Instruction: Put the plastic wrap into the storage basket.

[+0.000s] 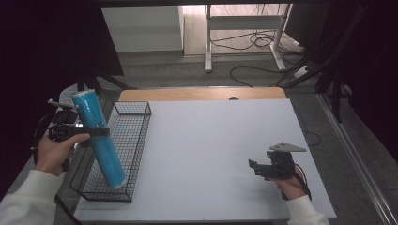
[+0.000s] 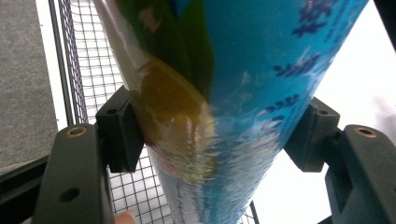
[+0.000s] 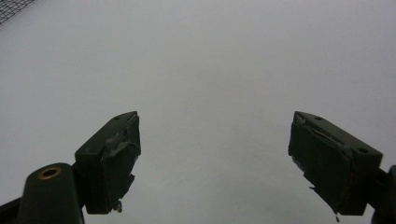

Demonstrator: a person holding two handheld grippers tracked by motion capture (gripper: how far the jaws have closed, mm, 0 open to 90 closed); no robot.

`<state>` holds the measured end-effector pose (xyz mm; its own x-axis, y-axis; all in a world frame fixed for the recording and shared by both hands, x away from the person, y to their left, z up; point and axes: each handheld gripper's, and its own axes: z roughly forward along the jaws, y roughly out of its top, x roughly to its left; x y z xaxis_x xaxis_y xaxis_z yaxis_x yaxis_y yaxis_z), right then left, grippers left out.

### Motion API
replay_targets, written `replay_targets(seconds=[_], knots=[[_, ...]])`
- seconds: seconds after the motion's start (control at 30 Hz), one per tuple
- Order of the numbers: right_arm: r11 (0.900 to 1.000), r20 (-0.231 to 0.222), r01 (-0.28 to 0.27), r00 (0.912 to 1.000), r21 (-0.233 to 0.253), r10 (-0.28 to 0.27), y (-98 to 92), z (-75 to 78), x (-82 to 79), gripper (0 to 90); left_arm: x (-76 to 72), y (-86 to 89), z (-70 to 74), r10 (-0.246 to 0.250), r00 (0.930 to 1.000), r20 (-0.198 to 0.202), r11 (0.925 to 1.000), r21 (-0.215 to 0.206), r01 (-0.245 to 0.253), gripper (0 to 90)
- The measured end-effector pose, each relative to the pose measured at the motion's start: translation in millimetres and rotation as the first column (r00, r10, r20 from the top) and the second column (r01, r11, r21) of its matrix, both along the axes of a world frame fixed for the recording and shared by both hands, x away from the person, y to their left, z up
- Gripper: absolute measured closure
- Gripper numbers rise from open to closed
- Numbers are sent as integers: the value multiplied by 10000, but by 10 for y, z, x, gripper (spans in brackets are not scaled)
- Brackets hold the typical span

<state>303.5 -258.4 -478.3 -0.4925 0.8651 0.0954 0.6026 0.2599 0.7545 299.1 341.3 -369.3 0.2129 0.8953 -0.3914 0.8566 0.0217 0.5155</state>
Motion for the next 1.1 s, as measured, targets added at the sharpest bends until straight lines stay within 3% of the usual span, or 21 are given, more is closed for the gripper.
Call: replay_targets(seconds=[0.2, 0.57, 0.73, 0.9, 1.1], knots=[[10000, 29, -20, 10000, -3, 20, 8, 3, -6, 171, 36, -17, -99, -60, 9997, -237, 10000, 72, 62, 319], [9999, 31, -106, 9999, -30, 106, 28, -4, -8, 171, -8, -13, -147, -225, 9988, -435, 9995, 212, 234, 319], [10000, -27, -86, 10000, -30, 86, 23, -8, -2, 172, 79, -56, -273, -65, 9974, -711, 9999, 86, 71, 319], [9999, -55, -139, 9999, -62, 139, 40, -17, 7, 172, 151, -98, -305, 72, 9973, -725, 9999, 129, -63, 318], [9999, -61, -87, 9999, -111, 86, 35, -16, 6, 172, 345, -165, -423, 545, 9952, -812, 9984, 168, -533, 318]])
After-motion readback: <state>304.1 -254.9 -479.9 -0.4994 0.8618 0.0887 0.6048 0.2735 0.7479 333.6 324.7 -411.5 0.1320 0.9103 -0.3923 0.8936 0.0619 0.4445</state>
